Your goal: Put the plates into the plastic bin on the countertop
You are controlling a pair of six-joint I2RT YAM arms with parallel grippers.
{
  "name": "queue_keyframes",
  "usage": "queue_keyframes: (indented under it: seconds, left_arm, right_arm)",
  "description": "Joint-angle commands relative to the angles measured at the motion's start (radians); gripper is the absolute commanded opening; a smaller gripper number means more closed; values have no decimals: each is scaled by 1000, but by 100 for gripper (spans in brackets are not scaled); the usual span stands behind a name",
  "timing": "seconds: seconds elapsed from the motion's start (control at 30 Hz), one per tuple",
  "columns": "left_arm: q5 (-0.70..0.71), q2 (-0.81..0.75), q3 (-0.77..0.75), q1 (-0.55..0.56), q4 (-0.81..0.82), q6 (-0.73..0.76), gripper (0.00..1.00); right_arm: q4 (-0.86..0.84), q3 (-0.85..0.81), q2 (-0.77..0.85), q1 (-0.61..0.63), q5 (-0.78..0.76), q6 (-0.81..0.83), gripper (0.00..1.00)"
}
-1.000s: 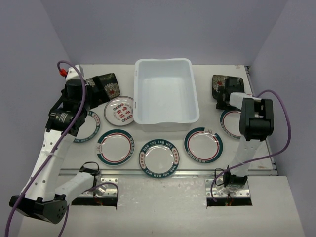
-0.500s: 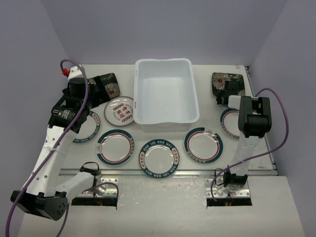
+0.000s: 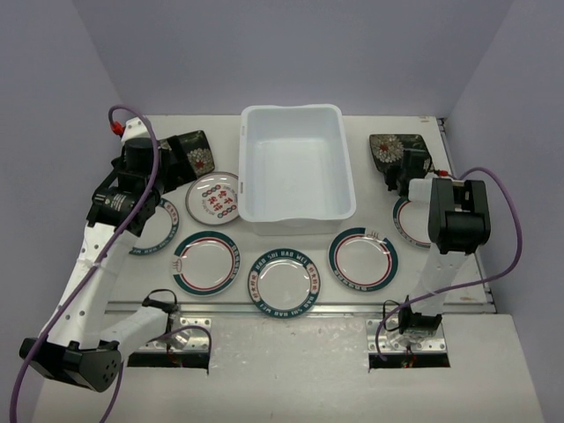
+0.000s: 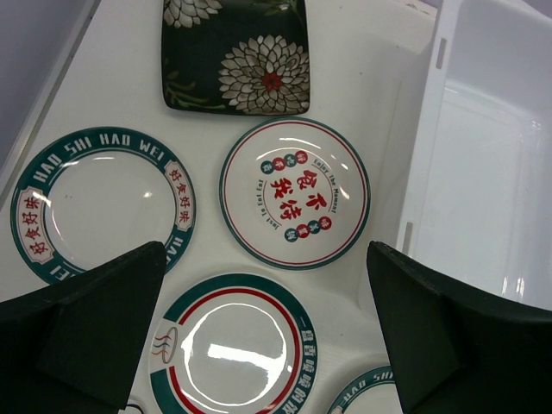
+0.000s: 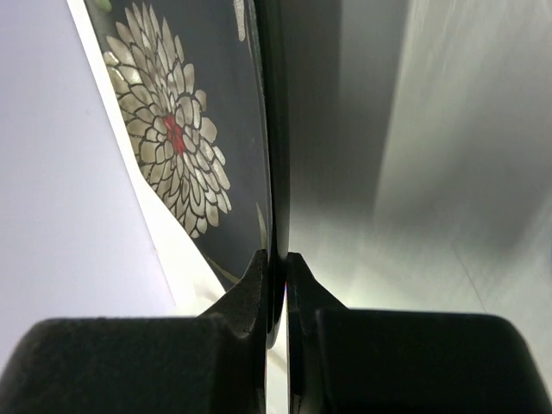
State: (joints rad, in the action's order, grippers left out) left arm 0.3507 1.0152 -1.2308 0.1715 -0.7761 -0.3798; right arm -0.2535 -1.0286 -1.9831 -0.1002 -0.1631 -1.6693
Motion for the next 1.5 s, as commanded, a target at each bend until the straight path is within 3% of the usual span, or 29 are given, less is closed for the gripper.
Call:
queue_keyframes:
  seconds: [0.0,0.57,0.8,0.93,1.13,1.2,1.27,1.47]
  left_arm:
    - [-6,-23,-15,11,23,-5,100]
    - [-75,-27,28,11,46,13,100]
    - [-90,-37,39,11,50,16,100]
    - [-99,-45,56,11,59,10,100]
    - [-111,-53,76,11,66,2,100]
    - [-110,-55,73,11,66,7,100]
    - [-100,-58,65,11,56,13,100]
    - [-94,-72,75,11,44,19,100]
  right_arm:
    - [-253,12,140,33,15,80,0]
    - [-351,154,331,86,-71,-47,0]
    - [-305,144,440,149,-76,28,0]
    - [-262,101,490,183,-4,79,0]
    - [-89,-36,487,257,157,222,0]
    - [35,-103,457,267,285,288,0]
    - [161,-201,424,267,398,485,0]
    - [639,-564,232,272,598,786,0]
